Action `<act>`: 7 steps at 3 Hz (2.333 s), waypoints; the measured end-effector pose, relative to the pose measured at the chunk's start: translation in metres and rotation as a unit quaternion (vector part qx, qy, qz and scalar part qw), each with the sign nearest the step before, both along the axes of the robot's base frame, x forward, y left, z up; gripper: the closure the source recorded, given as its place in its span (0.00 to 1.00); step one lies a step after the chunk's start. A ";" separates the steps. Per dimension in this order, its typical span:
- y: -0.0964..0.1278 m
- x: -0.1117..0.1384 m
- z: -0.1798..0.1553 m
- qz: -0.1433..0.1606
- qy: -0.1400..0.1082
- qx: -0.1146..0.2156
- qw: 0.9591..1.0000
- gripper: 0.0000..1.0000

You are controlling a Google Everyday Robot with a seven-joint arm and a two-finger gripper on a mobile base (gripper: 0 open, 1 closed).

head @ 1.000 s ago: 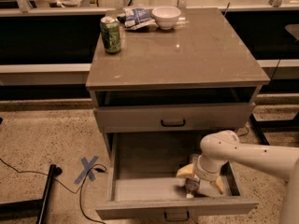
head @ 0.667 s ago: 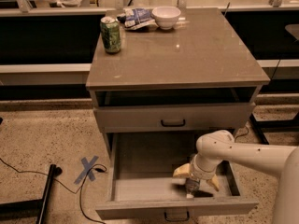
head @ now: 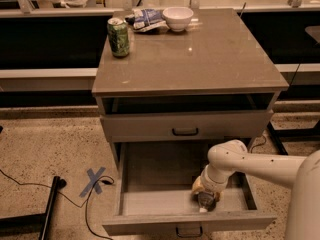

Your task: Pick blue plastic bottle from middle drawer and place on counter

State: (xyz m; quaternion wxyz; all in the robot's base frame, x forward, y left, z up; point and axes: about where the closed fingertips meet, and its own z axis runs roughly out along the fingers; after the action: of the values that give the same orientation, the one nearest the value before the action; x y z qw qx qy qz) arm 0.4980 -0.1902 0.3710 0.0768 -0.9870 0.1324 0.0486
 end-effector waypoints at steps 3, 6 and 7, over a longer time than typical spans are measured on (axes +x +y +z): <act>-0.027 0.024 0.135 -0.086 -0.101 0.170 0.976 1.00; -0.080 -0.053 0.343 -0.133 -0.168 0.275 0.937 1.00; -0.087 -0.079 0.432 -0.110 -0.227 0.266 0.931 1.00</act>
Offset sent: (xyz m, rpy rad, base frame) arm 0.0296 -0.0233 0.0889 0.2444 -0.2008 -0.1884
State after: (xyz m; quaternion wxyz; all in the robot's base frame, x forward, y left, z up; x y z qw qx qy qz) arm 0.4188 -0.2772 0.8032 0.3690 -0.8947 0.2010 -0.1517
